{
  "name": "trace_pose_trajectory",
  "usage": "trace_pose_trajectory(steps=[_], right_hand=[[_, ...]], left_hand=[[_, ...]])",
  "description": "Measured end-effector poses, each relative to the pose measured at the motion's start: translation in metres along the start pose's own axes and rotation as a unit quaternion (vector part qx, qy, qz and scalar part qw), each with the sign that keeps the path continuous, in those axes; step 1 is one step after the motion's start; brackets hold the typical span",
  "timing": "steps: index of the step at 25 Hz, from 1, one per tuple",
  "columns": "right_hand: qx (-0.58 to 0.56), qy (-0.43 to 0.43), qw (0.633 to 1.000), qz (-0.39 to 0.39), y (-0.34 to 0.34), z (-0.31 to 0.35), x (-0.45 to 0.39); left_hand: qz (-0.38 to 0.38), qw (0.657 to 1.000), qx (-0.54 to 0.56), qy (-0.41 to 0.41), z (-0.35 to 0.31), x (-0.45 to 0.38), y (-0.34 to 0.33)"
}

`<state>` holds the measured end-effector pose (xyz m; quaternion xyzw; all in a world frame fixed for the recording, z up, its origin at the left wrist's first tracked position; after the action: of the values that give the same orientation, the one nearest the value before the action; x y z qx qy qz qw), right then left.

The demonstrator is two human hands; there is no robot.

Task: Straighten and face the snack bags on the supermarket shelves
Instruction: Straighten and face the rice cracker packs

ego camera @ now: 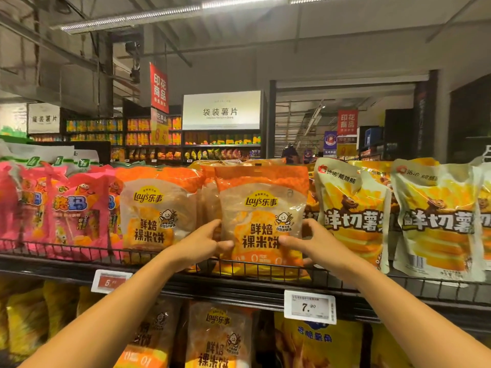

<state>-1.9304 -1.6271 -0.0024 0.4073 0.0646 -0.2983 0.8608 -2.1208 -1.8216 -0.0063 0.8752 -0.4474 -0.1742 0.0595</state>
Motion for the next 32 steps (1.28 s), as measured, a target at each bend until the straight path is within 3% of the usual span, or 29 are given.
trace_pose_trajectory(steps=[3, 12, 18, 23, 27, 32], right_hand=[[-0.029, -0.021, 0.999, 0.011, 0.002, 0.0, 0.0], [0.014, -0.03, 0.998, -0.048, -0.005, 0.005, 0.008], [0.154, -0.018, 0.982, -0.111, -0.019, 0.009, 0.019], [0.265, -0.035, 0.952, -0.15, -0.022, 0.003, 0.027], [0.281, -0.028, 0.948, -0.149, -0.021, 0.0, 0.028], [0.318, -0.024, 0.936, -0.148, -0.024, 0.002, 0.031]], left_hand=[[0.021, 0.999, -0.005, 0.031, -0.002, 0.0, 0.006], [0.021, 1.0, 0.0, 0.004, 0.006, 0.0, 0.008], [-0.046, 0.99, -0.099, -0.086, 0.01, 0.011, -0.007], [-0.1, 0.953, -0.262, -0.118, 0.017, 0.022, -0.013], [-0.135, 0.945, -0.28, -0.102, 0.027, 0.03, -0.011], [-0.12, 0.959, -0.244, -0.077, 0.036, 0.037, -0.008]])
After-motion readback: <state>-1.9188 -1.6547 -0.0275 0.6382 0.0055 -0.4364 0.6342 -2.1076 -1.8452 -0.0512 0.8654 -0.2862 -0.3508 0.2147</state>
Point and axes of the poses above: each hand's wrist, its own x-axis away from the middle knuckle, its own y-axis out of the back of the hand, z = x × y, the point moved 2 cm from there along -x, towards the middle knuckle, and after that the axes turned 15 degrees about x, right-handed, at the moved point
